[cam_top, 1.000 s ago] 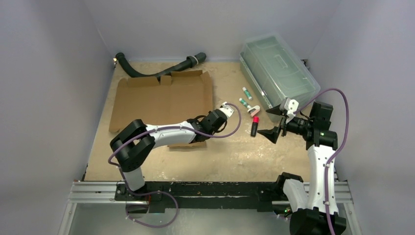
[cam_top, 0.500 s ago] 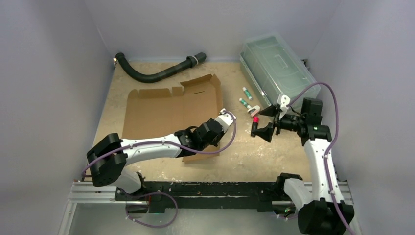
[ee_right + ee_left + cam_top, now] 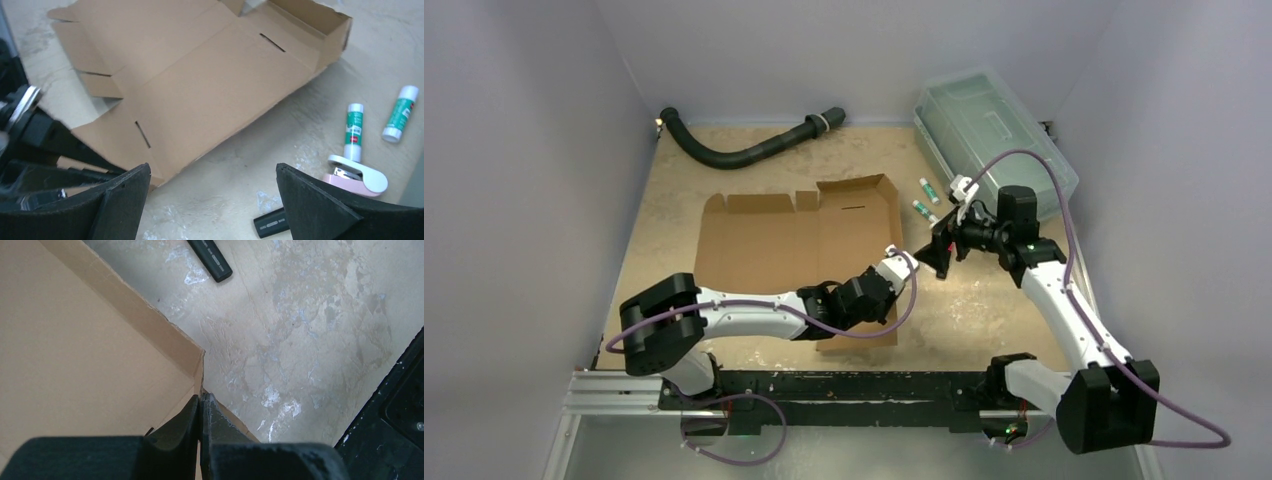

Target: Fold the paper box

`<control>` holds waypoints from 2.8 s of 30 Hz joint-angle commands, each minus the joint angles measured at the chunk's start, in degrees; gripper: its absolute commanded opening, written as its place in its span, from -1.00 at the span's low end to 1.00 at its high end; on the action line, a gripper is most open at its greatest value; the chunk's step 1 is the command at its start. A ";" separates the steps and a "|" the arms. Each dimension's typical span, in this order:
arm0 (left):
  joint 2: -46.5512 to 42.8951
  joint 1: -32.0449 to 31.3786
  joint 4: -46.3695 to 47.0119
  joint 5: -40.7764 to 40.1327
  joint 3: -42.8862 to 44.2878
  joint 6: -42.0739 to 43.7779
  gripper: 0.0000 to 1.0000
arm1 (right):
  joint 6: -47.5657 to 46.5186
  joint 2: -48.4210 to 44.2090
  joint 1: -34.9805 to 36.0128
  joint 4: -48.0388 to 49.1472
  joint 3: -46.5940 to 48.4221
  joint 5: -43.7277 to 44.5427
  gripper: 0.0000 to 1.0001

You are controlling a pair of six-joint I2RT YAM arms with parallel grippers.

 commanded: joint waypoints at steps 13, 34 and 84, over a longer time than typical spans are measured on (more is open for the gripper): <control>-0.65 -1.50 13.54 2.68 -5.76 -8.74 -1.00 | 22.86 12.75 7.07 18.82 -1.27 19.28 0.91; -2.48 -1.81 12.74 5.72 -4.75 -13.61 -0.91 | 25.50 24.99 9.89 18.42 3.47 22.59 -1.00; 3.44 46.97 -13.33 35.38 17.62 21.93 0.39 | 16.87 19.46 8.10 17.34 4.25 21.75 -1.00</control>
